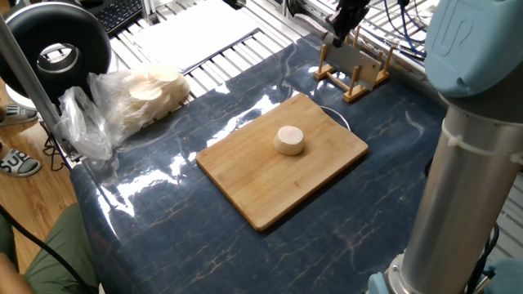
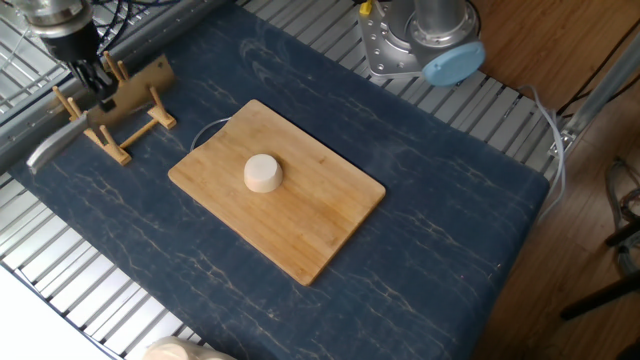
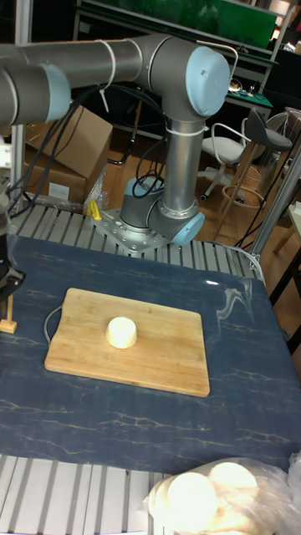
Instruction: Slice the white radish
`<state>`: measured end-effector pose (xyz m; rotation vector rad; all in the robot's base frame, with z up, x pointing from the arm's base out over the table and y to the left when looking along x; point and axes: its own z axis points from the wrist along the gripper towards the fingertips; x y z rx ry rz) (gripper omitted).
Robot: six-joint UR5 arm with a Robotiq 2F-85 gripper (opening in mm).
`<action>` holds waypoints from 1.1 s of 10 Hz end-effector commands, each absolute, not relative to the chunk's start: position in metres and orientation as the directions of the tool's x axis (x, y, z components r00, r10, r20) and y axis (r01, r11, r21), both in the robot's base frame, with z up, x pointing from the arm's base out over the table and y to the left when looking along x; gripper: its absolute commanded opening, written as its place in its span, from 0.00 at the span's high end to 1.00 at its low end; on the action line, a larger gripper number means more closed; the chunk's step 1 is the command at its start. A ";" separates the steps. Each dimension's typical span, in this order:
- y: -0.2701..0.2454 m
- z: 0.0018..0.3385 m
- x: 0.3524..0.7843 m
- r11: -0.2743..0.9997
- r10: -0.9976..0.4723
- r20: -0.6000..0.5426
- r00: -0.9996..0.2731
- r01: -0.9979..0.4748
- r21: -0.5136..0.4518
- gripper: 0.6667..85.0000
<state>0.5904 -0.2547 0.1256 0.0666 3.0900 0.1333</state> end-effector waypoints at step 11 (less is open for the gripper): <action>-0.163 0.188 0.583 0.994 0.093 0.022 -0.995 0.094 0.059 1.00</action>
